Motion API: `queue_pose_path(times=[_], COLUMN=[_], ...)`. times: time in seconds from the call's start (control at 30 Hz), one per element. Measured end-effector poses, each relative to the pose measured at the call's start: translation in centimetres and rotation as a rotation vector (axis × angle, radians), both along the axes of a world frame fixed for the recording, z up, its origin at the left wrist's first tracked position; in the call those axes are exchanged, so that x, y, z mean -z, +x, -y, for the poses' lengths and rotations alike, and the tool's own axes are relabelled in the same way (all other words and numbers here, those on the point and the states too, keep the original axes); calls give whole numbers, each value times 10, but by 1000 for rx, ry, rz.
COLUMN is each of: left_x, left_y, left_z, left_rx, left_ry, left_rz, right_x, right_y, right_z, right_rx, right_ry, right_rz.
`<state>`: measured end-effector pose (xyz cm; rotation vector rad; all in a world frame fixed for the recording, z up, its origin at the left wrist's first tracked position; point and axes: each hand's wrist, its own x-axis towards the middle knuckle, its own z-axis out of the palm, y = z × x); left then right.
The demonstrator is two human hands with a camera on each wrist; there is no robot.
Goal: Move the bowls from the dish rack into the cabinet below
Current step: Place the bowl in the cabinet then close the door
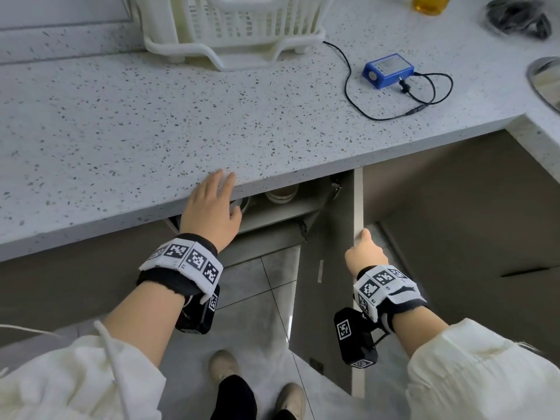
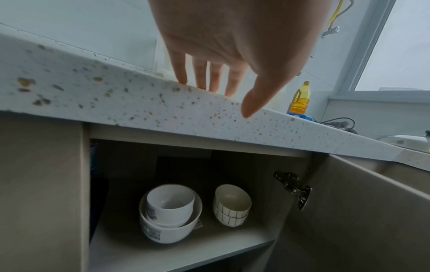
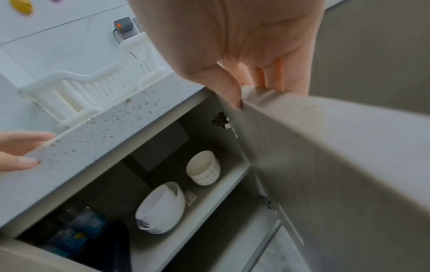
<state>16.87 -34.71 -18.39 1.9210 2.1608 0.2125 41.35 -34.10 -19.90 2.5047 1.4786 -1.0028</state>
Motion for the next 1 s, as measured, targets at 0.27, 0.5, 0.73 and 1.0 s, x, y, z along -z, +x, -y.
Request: queue_pose_path(times=[0.27,0.5,0.73,1.0], left_x=[2,13,18,19], left_y=[-62,-107,-112,-113], left_z=[15,27,24,24], left_rx=[-82,-125,-100,-97], left_ry=[-27,-87,-79,-60], left_rz=[8,-50,-52,-18], right_x=[22,22,31,36], right_y=[-75,-144,-166,-177], right_z=[-12,-19,-44,-42], right_rx=[109,-39,-11,55], right_ry=[6,-61,-45,12], right_rz=[-485,-650,-665,-876])
